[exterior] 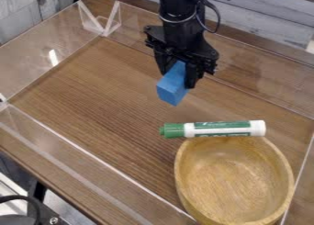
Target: Remove the blue block from inside the brown bowl and put it on the table
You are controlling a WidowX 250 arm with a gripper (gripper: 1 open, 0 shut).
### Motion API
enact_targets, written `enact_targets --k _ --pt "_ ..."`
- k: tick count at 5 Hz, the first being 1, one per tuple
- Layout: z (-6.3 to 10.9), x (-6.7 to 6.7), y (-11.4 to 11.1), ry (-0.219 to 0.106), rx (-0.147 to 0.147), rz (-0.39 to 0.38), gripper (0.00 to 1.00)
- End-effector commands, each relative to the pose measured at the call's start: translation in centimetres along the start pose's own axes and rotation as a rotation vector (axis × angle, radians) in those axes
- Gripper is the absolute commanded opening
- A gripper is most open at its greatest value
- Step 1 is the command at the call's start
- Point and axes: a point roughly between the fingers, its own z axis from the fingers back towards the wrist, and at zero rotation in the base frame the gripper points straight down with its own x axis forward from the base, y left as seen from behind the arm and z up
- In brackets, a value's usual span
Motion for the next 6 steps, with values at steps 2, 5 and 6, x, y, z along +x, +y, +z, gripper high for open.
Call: enact_targets --k 2,5,6 --pt "1.1 1.0 0.5 -0.070 0.000 -0.004 0.00" --pt "0.3 1.0 0.7 -0.079 -0.011 -0.005 0.00" --pt "0.0 1.1 0.8 -0.084 -0.015 -0.007 0.00"
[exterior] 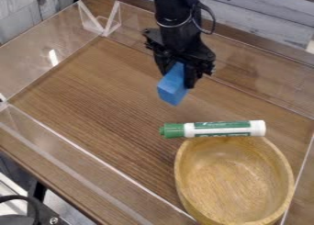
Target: Remove the blue block from inside the brown bowl and put it on the table
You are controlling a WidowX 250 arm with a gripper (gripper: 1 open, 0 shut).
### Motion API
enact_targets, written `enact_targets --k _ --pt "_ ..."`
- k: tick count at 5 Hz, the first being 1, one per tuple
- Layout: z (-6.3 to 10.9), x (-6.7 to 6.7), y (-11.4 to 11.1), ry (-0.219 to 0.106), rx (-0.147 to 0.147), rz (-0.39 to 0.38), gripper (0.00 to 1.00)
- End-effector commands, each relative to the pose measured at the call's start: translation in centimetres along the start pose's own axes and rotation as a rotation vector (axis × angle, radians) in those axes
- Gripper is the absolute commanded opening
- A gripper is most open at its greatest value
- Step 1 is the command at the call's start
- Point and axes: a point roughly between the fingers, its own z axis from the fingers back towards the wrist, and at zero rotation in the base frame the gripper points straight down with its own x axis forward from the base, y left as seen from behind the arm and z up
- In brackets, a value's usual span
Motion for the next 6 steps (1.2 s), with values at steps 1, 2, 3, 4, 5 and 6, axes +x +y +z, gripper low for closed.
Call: enact_targets --k 1,2,3,4,5,6 --pt "0.66 0.81 0.44 -0.045 0.003 -0.007 0.00" --pt "0.50 0.91 0.53 -0.052 0.000 -0.010 0.00" --pt "0.31 1.01 0.64 -0.058 -0.002 -0.012 0.00" --pt "0.12 1.11 0.74 -0.063 -0.004 -0.015 0.00" --pt "-0.09 1.20 0.88 -0.068 -0.006 -0.017 0.00" --pt "-0.32 1.29 0.97 -0.072 -0.008 -0.020 0.00"
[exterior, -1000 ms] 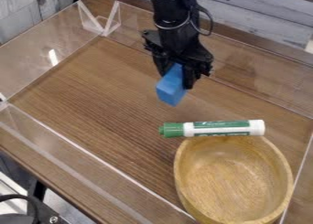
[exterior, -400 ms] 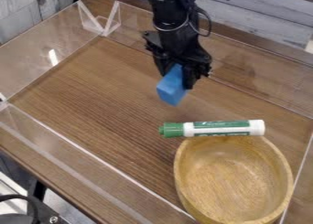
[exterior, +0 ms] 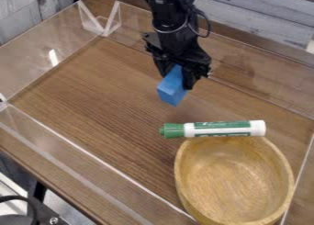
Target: Remove the blue block from inside the brown bowl and put it on the table
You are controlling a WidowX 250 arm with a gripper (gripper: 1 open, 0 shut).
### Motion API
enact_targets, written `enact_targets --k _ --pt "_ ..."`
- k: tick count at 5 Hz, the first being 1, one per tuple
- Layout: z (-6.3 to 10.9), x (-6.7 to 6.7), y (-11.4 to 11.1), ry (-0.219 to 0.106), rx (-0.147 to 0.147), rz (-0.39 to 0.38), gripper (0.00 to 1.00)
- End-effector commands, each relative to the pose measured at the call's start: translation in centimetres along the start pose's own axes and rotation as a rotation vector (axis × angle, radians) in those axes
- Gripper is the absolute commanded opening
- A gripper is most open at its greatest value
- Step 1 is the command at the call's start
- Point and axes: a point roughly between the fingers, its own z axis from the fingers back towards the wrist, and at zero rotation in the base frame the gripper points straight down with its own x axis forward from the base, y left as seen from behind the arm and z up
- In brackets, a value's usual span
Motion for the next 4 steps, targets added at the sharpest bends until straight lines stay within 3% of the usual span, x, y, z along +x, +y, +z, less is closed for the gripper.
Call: enact_targets --k 1,4 --pt "0.59 0.78 0.52 -0.042 0.006 -0.003 0.00" --pt "-0.16 1.17 0.89 -0.057 0.004 -0.010 0.00"
